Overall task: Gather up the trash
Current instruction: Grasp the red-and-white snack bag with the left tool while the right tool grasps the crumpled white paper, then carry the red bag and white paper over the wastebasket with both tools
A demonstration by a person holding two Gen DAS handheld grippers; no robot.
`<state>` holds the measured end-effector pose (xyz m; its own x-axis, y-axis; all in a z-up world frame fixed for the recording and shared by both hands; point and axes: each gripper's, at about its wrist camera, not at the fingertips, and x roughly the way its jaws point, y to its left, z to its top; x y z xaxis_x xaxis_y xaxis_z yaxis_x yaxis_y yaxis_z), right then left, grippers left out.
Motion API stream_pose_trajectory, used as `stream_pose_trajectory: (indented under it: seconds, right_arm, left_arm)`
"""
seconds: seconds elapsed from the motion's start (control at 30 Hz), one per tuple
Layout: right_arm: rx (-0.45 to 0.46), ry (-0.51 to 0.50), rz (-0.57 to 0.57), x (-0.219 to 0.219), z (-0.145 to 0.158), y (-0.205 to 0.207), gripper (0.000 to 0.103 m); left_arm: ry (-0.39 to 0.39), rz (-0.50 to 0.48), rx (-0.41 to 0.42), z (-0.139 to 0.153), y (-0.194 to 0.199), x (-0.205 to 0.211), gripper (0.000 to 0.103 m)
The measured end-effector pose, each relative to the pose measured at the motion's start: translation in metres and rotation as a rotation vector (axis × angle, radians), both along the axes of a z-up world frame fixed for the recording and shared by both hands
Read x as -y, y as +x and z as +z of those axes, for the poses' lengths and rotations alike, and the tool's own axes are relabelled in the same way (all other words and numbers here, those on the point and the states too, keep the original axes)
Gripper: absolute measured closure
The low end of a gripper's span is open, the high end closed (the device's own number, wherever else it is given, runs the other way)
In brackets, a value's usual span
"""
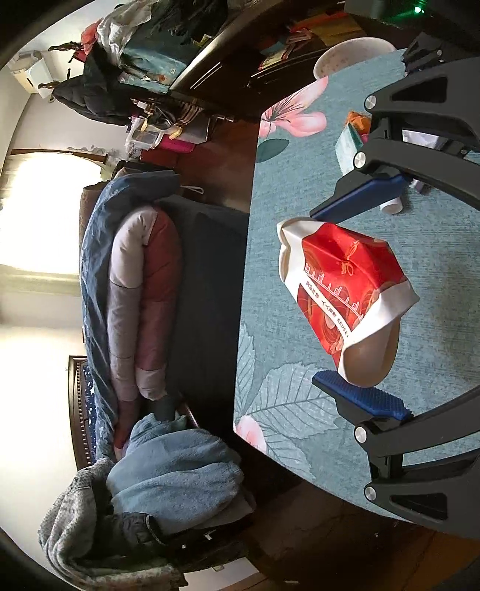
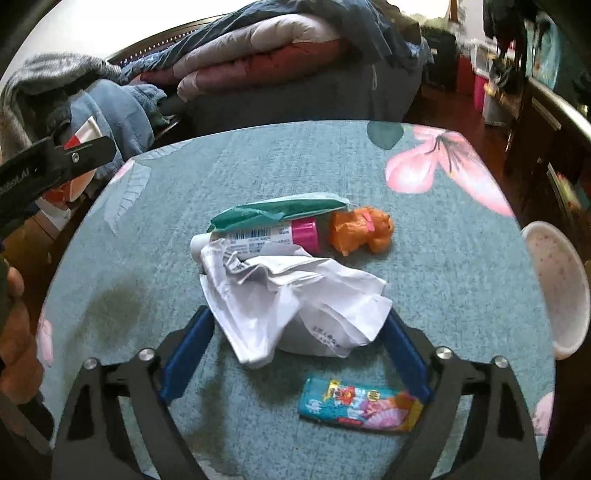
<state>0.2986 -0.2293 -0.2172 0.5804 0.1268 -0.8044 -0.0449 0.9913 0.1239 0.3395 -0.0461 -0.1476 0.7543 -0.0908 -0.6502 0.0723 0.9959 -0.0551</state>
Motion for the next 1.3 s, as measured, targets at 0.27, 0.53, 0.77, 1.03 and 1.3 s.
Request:
stream_pose_trajectory:
  seconds: [0.27,0.53,0.77,1.03,1.3]
  right_arm:
    - [0.075,-0.066,0.029,-0.012,0.015,-0.024,0.035]
    - [0.120,-0.019,0.027,-0.004,0.041,-0.061,0.040]
    - [0.160,0.000,0.010,0.012,0.058,-0.098,0.044]
    - [0.191,0.020,-0.027,0.038,0.069,-0.132,0.044]
    - [0.215,0.026,-0.061,0.065,0.075,-0.161,0.044]
  left_arm:
    - [0.008,0.002,0.006,0.004,-0.013,-0.005,0.022]
    - [0.028,0.010,0.058,0.026,-0.040,-0.007,0.022]
    - [0.034,-0.016,0.093,0.043,-0.067,0.005,0.022]
    - [0.026,-0.083,0.134,0.063,-0.097,0.038,0.022]
    - [0.025,-0.127,0.161,0.074,-0.120,0.065,0.022]
